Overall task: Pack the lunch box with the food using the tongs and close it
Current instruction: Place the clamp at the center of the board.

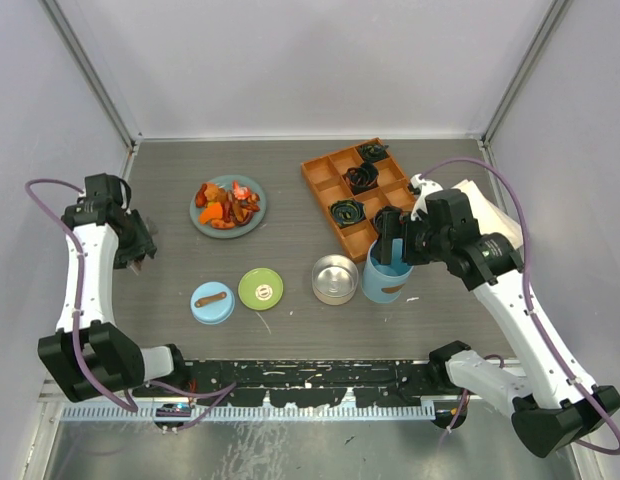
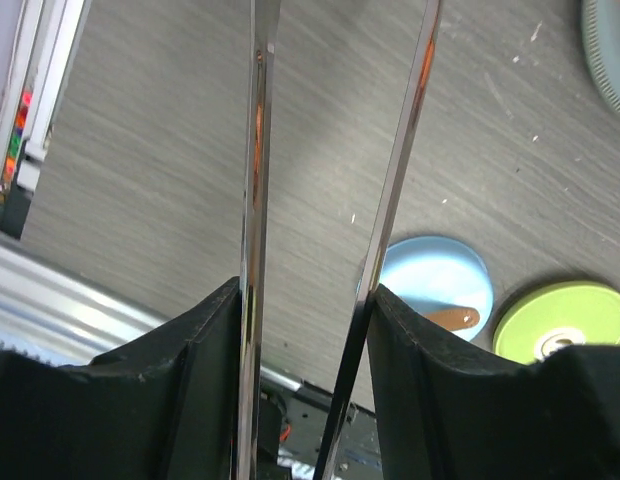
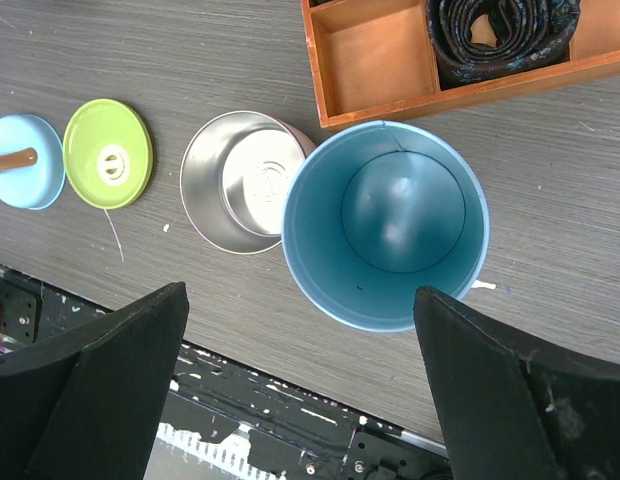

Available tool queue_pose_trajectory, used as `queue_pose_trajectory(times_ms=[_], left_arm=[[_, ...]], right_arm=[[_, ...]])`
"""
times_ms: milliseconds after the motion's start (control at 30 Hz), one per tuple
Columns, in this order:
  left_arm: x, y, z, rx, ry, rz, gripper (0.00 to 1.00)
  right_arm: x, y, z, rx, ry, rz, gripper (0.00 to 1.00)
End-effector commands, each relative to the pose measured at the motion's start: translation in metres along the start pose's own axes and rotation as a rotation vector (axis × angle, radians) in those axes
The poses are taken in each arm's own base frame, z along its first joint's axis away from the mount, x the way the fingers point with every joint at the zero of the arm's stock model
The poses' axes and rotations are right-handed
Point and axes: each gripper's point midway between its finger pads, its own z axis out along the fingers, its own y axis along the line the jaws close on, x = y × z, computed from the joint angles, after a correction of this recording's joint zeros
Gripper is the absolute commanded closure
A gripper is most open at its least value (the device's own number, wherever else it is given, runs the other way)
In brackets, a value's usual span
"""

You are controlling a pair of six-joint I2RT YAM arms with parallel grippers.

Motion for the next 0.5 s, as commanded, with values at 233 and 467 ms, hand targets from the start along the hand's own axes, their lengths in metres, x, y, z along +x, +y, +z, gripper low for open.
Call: queue_pose_trajectory(times_ms=[233,467], left_arm=[[-0.024,-0.029,0.056,-0.004,-0.091,0.164,0.48],[0.0,-0.029,0.086,-0.027,0.06,0.23,0.47]], right_arm=[[-0.017,0.009,0.014,-0.041,-0.04,-0.017,0.0],[-0.02,0.006,0.018,-0.03,-0.038,-0.035,0.0]])
